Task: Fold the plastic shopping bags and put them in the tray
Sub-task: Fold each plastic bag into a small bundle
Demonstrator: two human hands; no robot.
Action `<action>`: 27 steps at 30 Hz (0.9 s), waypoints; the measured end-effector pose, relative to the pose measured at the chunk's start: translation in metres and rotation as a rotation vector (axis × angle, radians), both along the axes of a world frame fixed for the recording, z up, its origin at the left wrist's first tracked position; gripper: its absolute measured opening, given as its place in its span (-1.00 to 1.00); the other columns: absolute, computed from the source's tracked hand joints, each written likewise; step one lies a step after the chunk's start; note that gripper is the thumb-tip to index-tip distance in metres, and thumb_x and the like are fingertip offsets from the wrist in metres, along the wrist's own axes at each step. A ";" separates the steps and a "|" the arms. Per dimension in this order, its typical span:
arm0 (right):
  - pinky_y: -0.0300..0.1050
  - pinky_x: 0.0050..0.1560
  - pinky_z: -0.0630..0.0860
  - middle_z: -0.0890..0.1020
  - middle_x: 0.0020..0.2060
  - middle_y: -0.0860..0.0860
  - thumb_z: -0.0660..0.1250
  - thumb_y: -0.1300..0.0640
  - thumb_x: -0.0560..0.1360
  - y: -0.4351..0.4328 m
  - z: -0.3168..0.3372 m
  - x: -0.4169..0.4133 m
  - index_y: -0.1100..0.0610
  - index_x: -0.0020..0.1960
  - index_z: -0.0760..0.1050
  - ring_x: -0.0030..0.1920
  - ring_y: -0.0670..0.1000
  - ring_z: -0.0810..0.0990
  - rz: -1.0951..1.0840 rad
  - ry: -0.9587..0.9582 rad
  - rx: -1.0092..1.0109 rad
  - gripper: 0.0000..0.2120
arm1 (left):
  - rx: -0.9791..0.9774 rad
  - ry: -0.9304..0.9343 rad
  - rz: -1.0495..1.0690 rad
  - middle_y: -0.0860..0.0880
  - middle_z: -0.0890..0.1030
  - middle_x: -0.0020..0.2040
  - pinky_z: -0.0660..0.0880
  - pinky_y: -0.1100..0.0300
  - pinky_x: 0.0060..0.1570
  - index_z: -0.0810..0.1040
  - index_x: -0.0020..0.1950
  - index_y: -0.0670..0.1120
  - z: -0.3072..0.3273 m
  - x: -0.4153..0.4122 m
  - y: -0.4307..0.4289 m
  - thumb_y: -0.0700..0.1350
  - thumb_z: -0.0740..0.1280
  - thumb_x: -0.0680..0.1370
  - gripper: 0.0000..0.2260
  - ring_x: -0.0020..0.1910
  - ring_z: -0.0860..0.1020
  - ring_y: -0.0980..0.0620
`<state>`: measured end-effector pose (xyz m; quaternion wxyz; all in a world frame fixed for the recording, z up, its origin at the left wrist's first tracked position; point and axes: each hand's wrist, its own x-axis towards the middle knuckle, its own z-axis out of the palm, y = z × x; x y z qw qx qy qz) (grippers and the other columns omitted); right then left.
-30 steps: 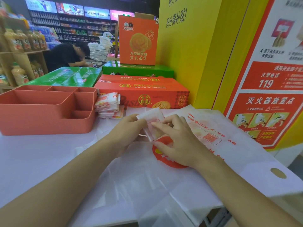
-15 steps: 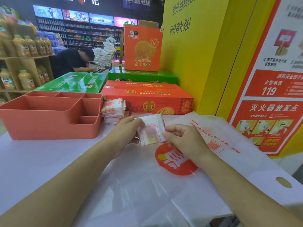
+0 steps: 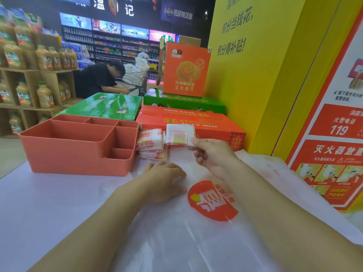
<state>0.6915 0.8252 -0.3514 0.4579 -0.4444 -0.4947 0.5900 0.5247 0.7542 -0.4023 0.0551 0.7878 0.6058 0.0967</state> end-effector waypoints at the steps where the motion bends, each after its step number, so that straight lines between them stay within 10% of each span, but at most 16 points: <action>1: -0.24 -0.43 0.45 0.73 -0.26 0.14 0.47 0.23 0.53 0.004 0.001 -0.011 0.27 -0.01 0.59 -0.41 -0.07 0.55 0.009 0.027 -0.018 -0.88 | 0.014 0.013 0.000 0.20 0.36 0.48 0.17 -0.04 0.40 0.40 0.45 0.21 0.000 0.000 0.002 0.26 0.24 0.59 -0.56 0.50 0.21 0.02; 27: -0.19 -0.51 0.30 0.60 -0.39 0.03 0.38 -0.17 0.54 0.026 0.001 -0.085 0.25 -0.17 0.60 -0.45 -0.01 0.43 -0.133 -0.453 0.125 -0.54 | -0.032 -0.009 -0.002 0.15 0.37 0.49 0.12 -0.12 0.42 0.39 0.48 0.15 0.000 0.003 0.004 0.37 0.20 0.55 -0.44 0.49 0.22 -0.03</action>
